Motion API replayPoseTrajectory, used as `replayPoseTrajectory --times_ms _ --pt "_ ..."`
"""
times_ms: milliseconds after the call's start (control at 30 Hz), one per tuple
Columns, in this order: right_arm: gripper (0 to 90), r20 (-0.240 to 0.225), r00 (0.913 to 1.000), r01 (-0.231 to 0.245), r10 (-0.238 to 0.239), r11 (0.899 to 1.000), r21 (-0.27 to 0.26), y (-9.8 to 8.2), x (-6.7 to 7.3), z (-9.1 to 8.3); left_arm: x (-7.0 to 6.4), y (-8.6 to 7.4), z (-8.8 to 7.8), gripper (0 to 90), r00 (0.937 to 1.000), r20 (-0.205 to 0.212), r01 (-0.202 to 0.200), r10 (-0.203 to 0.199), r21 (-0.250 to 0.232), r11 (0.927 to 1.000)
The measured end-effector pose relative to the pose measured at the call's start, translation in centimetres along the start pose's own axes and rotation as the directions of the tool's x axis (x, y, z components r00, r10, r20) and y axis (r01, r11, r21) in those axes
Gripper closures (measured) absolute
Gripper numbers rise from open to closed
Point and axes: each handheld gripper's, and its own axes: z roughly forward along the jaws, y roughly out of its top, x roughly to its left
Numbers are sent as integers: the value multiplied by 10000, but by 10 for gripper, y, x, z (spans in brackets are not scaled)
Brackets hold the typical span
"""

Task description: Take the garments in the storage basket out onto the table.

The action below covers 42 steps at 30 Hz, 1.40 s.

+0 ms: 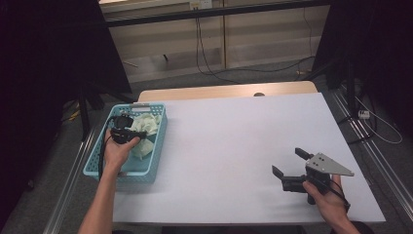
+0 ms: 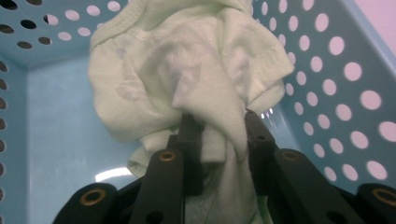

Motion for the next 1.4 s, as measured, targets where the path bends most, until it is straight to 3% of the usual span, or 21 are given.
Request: replayPoseTrajectory --times_ms 200,300,667,767,967,1167,1400 --pt "7 12 10000 5 -5 10000 5 0 0 0 -1 -3 -11 736 9995 157 284 -273 -798 9964" --pt "7 13 10000 27 -27 10000 2 0 0 0 -4 -4 -13 736 10000 -66 -5 0 -863 9963" --pt "7 -11 10000 87 -87 10000 18 0 0 0 -4 -12 -31 736 9999 -66 96 -110 -1859 9825" --pt "7 -6 10000 36 -36 10000 20 0 0 0 -4 -12 -37 736 9995 59 330 -325 -2311 9724" --pt "7 -18 10000 26 -26 10000 18 0 0 1 -4 -14 -40 736 9996 104 272 -253 -2804 9595" --pt "7 -48 9999 106 -106 9999 36 0 1 0 -4 -16 -45 735 9997 -6 222 -238 -3373 9411" --pt "7 -64 9999 124 -124 9999 14 0 1 0 -5 -17 -50 735 9996 -151 155 -238 -4114 9113"
